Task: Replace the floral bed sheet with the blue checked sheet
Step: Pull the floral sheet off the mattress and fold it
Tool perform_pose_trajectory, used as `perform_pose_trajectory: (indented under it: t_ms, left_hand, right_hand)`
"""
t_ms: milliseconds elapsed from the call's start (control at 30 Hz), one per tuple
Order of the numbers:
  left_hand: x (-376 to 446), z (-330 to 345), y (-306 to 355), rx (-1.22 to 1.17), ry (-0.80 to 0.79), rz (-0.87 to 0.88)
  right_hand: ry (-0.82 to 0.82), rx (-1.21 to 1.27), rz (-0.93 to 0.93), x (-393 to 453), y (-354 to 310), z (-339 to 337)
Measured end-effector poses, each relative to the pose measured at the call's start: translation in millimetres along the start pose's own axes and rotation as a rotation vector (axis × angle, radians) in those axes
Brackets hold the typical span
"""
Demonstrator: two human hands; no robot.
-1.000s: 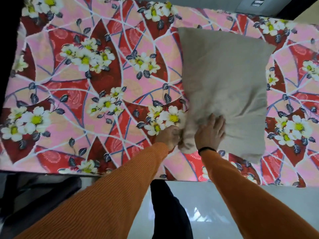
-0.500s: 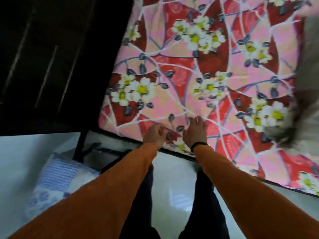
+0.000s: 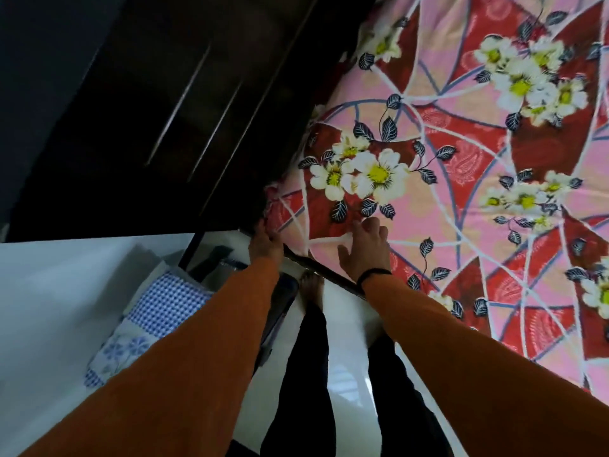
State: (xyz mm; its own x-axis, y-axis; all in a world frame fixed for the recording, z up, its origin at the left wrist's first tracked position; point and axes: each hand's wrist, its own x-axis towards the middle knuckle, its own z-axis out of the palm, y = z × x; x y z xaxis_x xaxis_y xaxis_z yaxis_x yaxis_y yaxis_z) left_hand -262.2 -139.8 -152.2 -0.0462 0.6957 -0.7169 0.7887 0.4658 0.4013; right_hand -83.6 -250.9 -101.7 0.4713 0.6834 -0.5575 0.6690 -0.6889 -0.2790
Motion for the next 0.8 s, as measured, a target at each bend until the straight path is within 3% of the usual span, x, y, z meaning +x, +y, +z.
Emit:
perform_pose_trajectory:
  t_ms: [133, 233, 433, 533, 700, 800]
  left_hand:
    - [32.4, -15.1, 3.0, 0.044, 0.005, -0.011]
    - [59.0, -21.9, 12.2, 0.028, -0.088, -0.005]
    - [85.6, -18.9, 45.9, -0.114, -0.187, -0.132]
    - [94.4, -14.9, 44.0, -0.244, -0.203, -0.205]
    - [67.5, -35.2, 50.7, 0.123, -0.071, 0.119]
    - [45.8, -43.2, 34.3, 0.069, -0.016, 0.315]
  right_hand:
    - [-0.026, -0.003, 0.048, 7.8, -3.8, -3.5]
    - [-0.059, -0.042, 0.059, 16.3, -7.3, -6.0]
    - [-0.181, -0.058, 0.108, 37.5, -16.1, -16.7]
    - [-0.151, 0.039, 0.064, 48.3, -25.3, -28.0]
    - [-0.012, -0.077, -0.306, 75.8, -63.4, -49.1]
    - [0.009, -0.261, -0.488, 98.6, -93.2, -54.0]
